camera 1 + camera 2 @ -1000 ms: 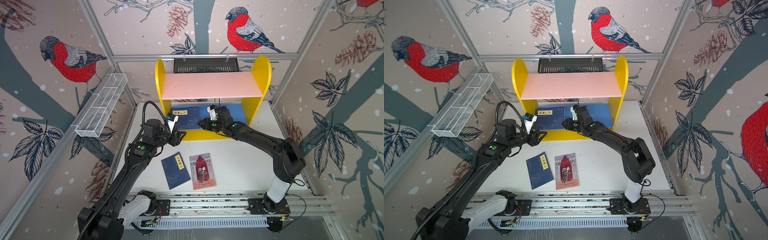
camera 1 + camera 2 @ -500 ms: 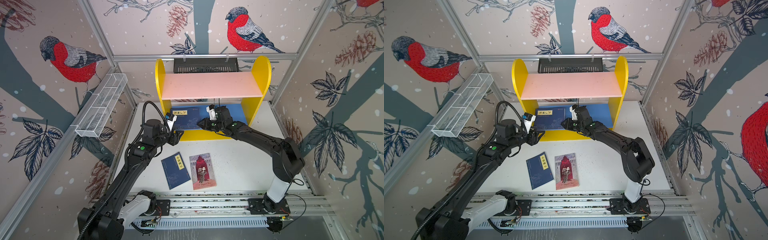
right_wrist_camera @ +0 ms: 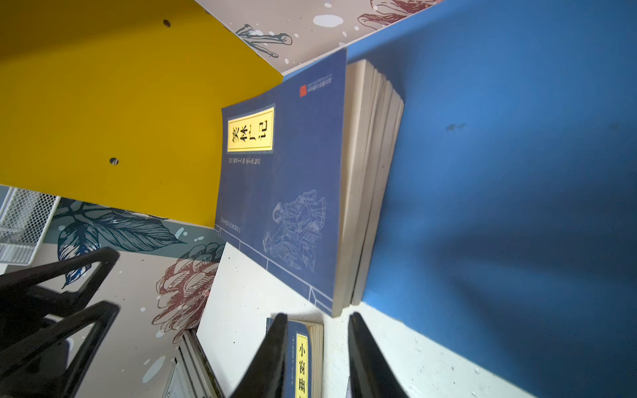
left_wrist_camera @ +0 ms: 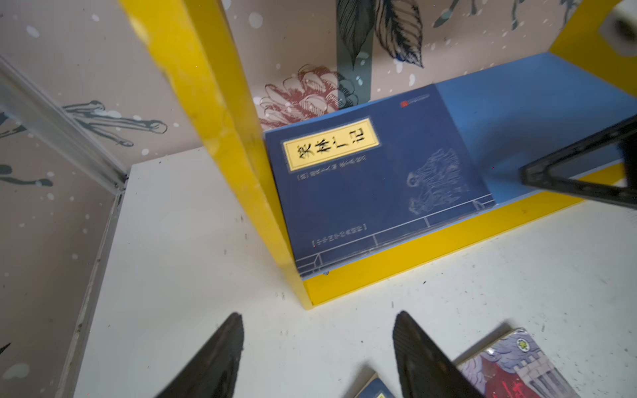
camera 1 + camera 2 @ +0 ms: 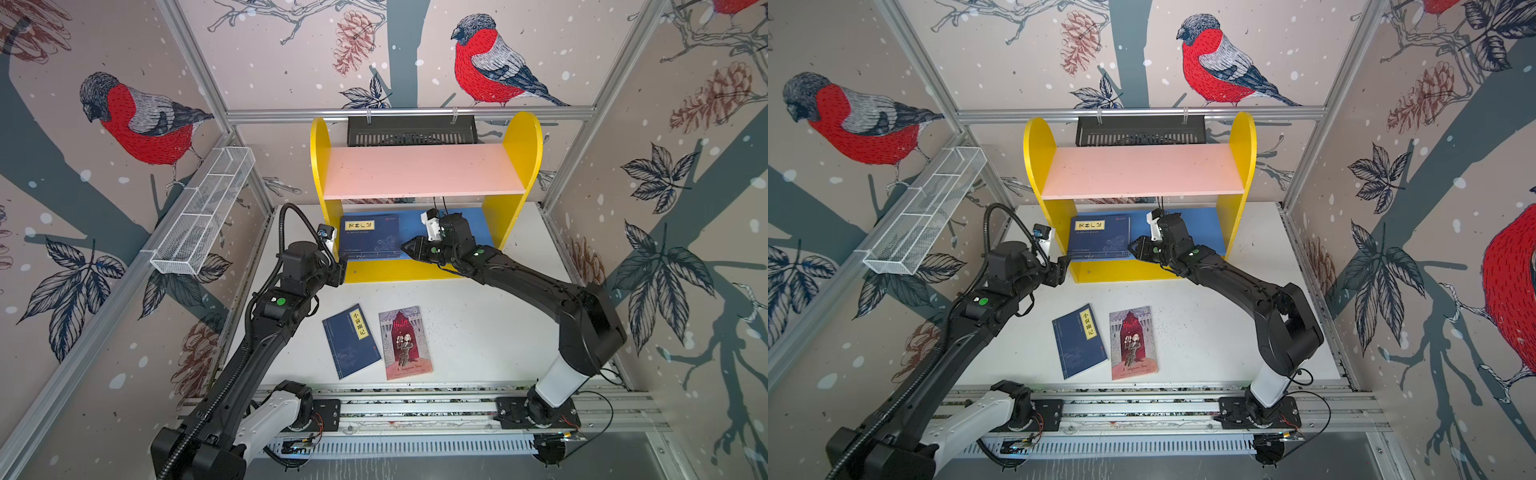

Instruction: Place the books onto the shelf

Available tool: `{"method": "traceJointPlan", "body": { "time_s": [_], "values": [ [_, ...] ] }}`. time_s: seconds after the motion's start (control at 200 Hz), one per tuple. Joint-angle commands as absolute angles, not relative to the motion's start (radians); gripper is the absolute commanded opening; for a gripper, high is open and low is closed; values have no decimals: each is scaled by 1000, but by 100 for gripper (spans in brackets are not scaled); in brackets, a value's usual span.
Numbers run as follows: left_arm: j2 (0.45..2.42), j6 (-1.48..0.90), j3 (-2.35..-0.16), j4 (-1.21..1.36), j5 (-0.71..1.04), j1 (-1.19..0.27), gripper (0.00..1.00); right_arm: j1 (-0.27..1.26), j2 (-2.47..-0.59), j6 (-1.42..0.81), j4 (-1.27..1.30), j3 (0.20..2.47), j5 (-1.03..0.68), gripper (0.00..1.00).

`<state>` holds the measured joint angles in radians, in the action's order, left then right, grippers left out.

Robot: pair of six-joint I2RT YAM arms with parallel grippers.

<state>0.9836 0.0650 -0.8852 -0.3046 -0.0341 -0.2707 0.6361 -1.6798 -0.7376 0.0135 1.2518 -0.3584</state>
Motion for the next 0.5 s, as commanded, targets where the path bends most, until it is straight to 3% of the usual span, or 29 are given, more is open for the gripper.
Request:
{"method": "traceJointPlan", "body": {
  "time_s": [0.0, 0.495],
  "values": [
    [988, 55, -853, -309, -95, -256, 72, 637, -1653, -733, 78, 1231, -357, 30],
    [1012, 194, -595, 18, -21, -192, 79, 617, -1632, -738, 151, 1161, -396, 28]
  ]
}}
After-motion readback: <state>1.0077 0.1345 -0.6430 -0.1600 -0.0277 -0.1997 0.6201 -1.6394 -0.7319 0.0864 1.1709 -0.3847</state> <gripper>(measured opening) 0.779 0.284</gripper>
